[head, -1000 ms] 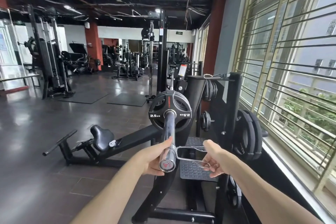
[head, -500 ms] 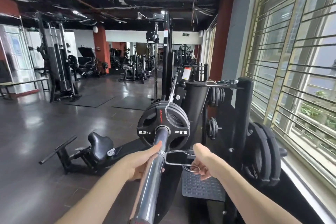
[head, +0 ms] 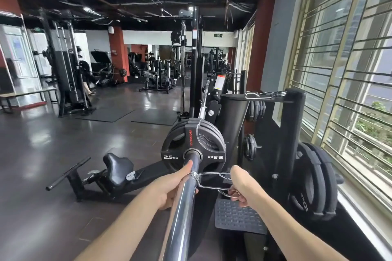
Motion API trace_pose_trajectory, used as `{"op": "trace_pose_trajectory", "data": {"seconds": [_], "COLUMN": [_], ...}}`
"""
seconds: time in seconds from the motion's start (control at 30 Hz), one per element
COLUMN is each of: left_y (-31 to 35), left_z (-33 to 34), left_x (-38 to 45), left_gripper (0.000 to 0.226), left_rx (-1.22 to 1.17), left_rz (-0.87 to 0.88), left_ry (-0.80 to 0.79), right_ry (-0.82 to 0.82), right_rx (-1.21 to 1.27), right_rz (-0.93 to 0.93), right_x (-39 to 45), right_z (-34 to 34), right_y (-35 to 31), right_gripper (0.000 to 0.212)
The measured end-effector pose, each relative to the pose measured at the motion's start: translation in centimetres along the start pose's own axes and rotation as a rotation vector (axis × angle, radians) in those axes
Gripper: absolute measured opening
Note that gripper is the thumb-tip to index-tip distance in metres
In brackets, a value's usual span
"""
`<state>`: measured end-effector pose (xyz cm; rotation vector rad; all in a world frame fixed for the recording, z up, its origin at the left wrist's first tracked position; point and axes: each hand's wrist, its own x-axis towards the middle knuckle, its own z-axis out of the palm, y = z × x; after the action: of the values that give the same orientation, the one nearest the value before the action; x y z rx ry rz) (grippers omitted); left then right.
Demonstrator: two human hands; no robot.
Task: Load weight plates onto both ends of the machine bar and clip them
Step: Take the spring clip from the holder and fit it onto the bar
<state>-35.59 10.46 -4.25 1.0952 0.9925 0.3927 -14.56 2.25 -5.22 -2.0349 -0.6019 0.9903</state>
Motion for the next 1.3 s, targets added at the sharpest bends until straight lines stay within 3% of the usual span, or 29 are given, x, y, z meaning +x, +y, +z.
{"op": "trace_pose_trajectory", "data": {"seconds": [0.27, 0.4, 0.6, 0.77, 0.93, 1.2, 1.3], "left_y": [0.5, 1.0, 2.0, 3.4, 4.6, 3.3, 3.4], "left_z": [-0.9, -1.7, -1.4, -1.2, -1.5, 0.1, 0.6], "left_x": [0.9, 1.2, 3.5, 6.4, 9.0, 7.9, 7.2], "left_gripper": [0.072, 0.058, 0.054, 0.07, 0.077, 0.092, 0.076], "left_rx": [0.112, 0.169, 0.095, 0.035, -0.005, -0.024, -0.067], "left_rz": [-0.023, -0.054, -0.031, -0.015, -0.033, 0.018, -0.047], "left_ry": [-0.058, -0.175, -0.102, -0.005, 0.039, 0.082, -0.012], "right_ry": [-0.01, -0.029, 0.012, 0.075, 0.028, -0.087, -0.149], "right_rx": [-0.015, 0.028, 0.03, 0.002, -0.003, -0.059, -0.112], "right_rz": [0.113, 0.134, 0.151, 0.085, 0.108, 0.094, 0.07], "right_x": [0.3, 1.6, 3.8, 5.5, 7.0, 4.4, 4.1], "right_z": [0.0, -0.2, -0.1, 0.4, -0.1, -1.2, -2.1], "right_y": [-0.9, -0.6, -2.2, -4.5, -5.6, -6.2, -6.2], "right_gripper": [0.057, 0.059, 0.056, 0.039, 0.034, 0.058, 0.074]}}
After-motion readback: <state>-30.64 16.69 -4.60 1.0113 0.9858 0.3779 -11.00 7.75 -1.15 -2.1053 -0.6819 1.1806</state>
